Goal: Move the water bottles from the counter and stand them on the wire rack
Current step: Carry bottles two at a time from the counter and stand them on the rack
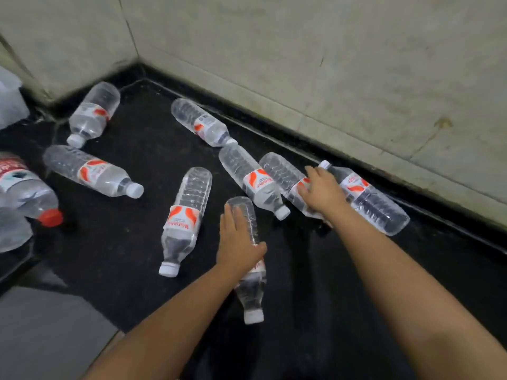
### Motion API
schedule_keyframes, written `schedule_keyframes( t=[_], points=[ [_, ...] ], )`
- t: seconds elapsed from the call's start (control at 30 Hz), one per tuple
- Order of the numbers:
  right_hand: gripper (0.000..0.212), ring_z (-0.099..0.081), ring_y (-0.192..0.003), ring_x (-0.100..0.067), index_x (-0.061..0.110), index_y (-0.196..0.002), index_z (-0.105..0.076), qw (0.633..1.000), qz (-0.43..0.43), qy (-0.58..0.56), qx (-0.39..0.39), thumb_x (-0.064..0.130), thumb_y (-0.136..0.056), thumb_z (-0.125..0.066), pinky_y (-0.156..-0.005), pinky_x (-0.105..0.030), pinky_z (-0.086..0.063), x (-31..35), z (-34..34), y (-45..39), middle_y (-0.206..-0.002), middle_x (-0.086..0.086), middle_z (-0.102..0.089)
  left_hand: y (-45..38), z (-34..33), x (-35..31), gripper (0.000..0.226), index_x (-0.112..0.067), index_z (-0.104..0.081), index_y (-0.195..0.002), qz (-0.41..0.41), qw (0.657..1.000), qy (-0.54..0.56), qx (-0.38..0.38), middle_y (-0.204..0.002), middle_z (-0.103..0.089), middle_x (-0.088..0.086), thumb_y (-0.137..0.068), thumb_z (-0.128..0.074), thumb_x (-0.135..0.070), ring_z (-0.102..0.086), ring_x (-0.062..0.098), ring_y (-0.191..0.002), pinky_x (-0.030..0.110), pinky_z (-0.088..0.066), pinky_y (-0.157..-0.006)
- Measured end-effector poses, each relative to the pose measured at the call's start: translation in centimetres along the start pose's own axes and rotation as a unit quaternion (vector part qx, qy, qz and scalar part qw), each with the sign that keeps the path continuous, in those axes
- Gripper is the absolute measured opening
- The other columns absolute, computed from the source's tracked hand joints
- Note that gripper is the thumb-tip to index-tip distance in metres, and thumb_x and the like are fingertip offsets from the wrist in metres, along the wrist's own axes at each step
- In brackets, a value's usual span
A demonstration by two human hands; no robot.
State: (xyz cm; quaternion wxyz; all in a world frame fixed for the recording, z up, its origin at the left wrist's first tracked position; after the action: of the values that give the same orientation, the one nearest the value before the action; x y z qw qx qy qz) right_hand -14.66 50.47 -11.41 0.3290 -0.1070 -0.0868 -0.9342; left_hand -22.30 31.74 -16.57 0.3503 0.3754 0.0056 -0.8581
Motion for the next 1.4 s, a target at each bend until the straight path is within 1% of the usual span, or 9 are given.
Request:
schedule_keyframes(
  t=[0.13,0.27,0.5,0.73,0.9,1.0,1.07,1.23,1.4],
  points=[
    [0.064,-0.036,-0.126,-0.039,0.017,-0.143,-0.015,0.996,-0.043,0.012,0.074,0.046,-0.091,-0.039,-0.103,-0.047,-0.032,-0.3,-3.6,-1.5,-0.143,-0.020,-0.032,-0.4,-0.5,0.1,0.100,-0.006,0.011,-0.142,-0.009,1.000,-0.008,0.018,-0.152,0.022,0.014,-0.079,-0.062,-0.030,0.016,0.030,-0.140,0.037,-0.002,-0.115],
    [0.066,-0.039,-0.121,-0.038,0.021,-0.143,-0.015,0.996,-0.060,0.055,0.027,0.049,-0.089,-0.041,-0.098,-0.048,-0.035,-0.4,-3.9,-0.8,-0.138,-0.020,-0.038,-0.4,-0.4,0.2,0.097,-0.005,0.011,-0.142,-0.018,1.000,-0.005,0.023,-0.151,0.022,0.015,-0.080,-0.060,-0.028,0.016,0.030,-0.140,0.036,0.000,-0.115],
    [0.067,-0.038,-0.122,-0.037,0.023,-0.142,-0.014,0.993,-0.109,0.012,0.032,0.051,-0.088,-0.042,-0.095,-0.048,-0.037,-3.0,-4.1,3.6,-0.137,-0.018,-0.038,-0.1,0.0,0.5,0.096,-0.006,0.010,-0.142,-0.026,0.999,-0.010,0.024,-0.152,0.020,0.014,-0.081,-0.060,-0.030,0.010,0.029,-0.142,0.036,-0.006,-0.115],
    [0.069,-0.040,-0.121,-0.035,0.023,-0.142,-0.014,0.994,-0.103,0.036,0.023,0.051,-0.087,-0.045,-0.095,-0.048,-0.038,-5.5,-4.4,10.9,-0.136,-0.015,-0.040,3.2,-2.3,-0.8,0.101,-0.007,0.011,-0.142,-0.102,0.983,-0.109,0.107,-0.153,0.017,0.012,-0.078,-0.063,-0.030,0.000,0.031,-0.142,0.038,-0.014,-0.114],
    [0.075,-0.036,-0.126,-0.033,0.023,-0.143,-0.011,0.993,-0.054,0.039,0.098,0.047,-0.085,-0.051,-0.096,-0.049,-0.037,-8.1,-4.0,17.4,-0.142,-0.010,-0.034,7.9,-4.5,-1.7,0.110,-0.011,0.007,-0.143,-0.111,0.968,-0.171,0.144,-0.150,-0.015,0.012,-0.068,-0.070,-0.031,-0.031,0.031,-0.131,0.039,-0.036,-0.101],
    [0.069,-0.045,-0.118,-0.031,0.016,-0.135,-0.028,0.987,-0.045,0.064,0.138,0.037,-0.078,-0.063,-0.086,-0.042,-0.041,-9.8,-2.6,20.7,-0.133,-0.008,-0.041,10.3,-5.7,-3.2,0.107,-0.017,0.003,-0.144,-0.136,0.953,-0.192,0.192,-0.149,-0.019,0.008,-0.067,-0.071,-0.022,-0.035,0.027,-0.129,0.038,-0.040,-0.100],
    [0.059,-0.048,-0.114,-0.030,0.016,-0.127,-0.036,0.978,-0.039,0.109,0.172,0.027,-0.076,-0.065,-0.084,-0.039,-0.041,-11.0,-1.7,22.7,-0.129,-0.008,-0.045,12.1,-6.6,-4.1,0.103,-0.026,-0.003,-0.143,-0.157,0.934,-0.206,0.244,-0.147,-0.023,0.002,-0.065,-0.070,-0.014,-0.033,0.023,-0.130,0.038,-0.039,-0.102],
    [0.048,-0.032,-0.129,-0.028,0.022,-0.125,-0.038,0.943,0.085,0.234,0.223,0.017,-0.082,-0.058,-0.104,-0.049,-0.028,-12.5,-1.6,27.4,-0.134,-0.002,-0.043,16.7,-8.9,-6.5,0.081,-0.041,-0.017,-0.137,-0.291,0.841,-0.339,0.305,-0.144,-0.029,-0.011,-0.075,-0.056,-0.004,-0.029,0.023,-0.120,0.037,-0.026,-0.103],
    [0.044,-0.005,-0.143,-0.022,0.025,-0.131,-0.038,0.942,0.169,0.202,0.208,0.016,-0.090,-0.049,-0.114,-0.045,-0.009,-13.7,-2.4,31.7,-0.147,0.000,-0.028,20.4,-10.7,-6.6,0.071,-0.037,-0.023,-0.138,-0.433,0.710,-0.452,0.323,-0.150,-0.021,-0.012,-0.083,-0.048,0.001,-0.014,0.024,-0.138,0.043,-0.011,-0.114]
  ],
)
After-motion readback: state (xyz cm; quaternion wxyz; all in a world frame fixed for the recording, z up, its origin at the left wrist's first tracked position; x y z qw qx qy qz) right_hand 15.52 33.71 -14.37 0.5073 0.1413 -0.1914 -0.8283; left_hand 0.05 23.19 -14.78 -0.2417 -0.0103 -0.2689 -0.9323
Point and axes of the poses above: each hand's wrist, its own y-axis away from the middle knuckle, its own z-axis out of the back of the hand, x = y × z, the point moved 8 cm from there along -y, towards the middle knuckle
